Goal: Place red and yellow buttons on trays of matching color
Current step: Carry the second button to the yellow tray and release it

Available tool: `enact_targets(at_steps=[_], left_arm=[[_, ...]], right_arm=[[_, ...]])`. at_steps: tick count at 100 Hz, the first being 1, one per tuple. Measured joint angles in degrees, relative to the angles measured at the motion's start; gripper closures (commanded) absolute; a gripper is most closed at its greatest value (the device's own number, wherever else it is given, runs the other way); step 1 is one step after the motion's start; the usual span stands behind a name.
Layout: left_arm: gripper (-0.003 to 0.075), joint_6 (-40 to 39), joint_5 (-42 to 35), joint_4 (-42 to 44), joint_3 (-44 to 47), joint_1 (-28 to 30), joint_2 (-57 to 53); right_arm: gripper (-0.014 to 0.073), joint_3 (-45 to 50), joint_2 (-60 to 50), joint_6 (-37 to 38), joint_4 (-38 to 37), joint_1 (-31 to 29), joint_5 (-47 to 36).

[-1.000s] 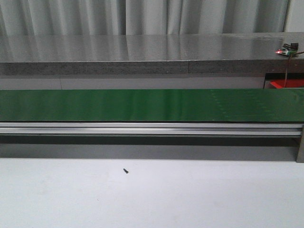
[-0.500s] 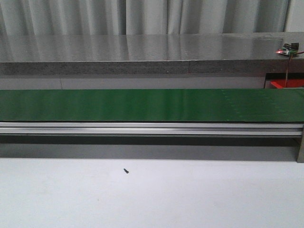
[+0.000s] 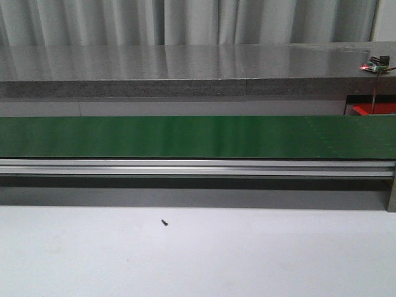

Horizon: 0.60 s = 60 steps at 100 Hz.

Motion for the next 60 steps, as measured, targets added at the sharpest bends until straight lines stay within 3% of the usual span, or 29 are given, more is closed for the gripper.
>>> enact_targets(at_steps=[23, 32, 47, 60], left_arm=[[0.0740, 0.0, 0.0, 0.0, 0.0, 0.0, 0.0], [0.0740, 0.0, 0.0, 0.0, 0.0, 0.0, 0.0], [0.0740, 0.0, 0.0, 0.0, 0.0, 0.0, 0.0], [0.0740, 0.0, 0.0, 0.0, 0.0, 0.0, 0.0]], right_arm=[[0.0487, -3.0, 5.1, -1.8, 0.2, 0.0, 1.6], [0.0409, -3.1, 5.6, -2.2, 0.6, 0.0, 1.6], [0.0174, -3.1, 5.7, -2.5, 1.7, 0.0, 0.3], [0.0147, -3.2, 5.7, -2.7, 2.5, 0.0, 0.1]])
